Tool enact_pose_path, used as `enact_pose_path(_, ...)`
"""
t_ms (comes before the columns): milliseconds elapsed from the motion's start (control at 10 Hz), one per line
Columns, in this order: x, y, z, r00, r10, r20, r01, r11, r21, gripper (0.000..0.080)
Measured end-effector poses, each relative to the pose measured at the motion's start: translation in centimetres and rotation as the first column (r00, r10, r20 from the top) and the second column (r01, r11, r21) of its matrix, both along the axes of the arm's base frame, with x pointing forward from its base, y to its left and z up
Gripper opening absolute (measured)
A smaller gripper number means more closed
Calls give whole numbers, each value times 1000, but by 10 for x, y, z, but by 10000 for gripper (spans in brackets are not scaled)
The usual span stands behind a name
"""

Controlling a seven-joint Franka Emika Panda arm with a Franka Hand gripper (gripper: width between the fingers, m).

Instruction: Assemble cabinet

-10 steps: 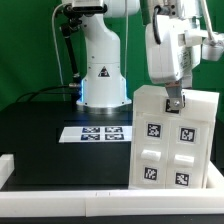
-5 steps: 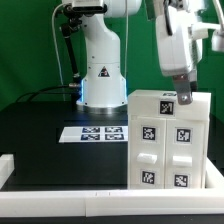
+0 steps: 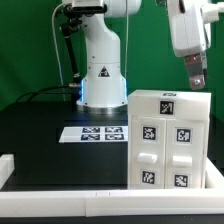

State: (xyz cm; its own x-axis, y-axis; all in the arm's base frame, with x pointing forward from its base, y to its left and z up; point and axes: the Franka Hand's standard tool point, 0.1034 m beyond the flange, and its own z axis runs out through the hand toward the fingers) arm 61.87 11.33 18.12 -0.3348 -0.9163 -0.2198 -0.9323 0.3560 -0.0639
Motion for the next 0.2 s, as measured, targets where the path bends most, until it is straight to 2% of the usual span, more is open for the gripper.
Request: enact_pose_path(200, 0, 1, 0, 1000, 8, 1, -8, 1000, -1, 797)
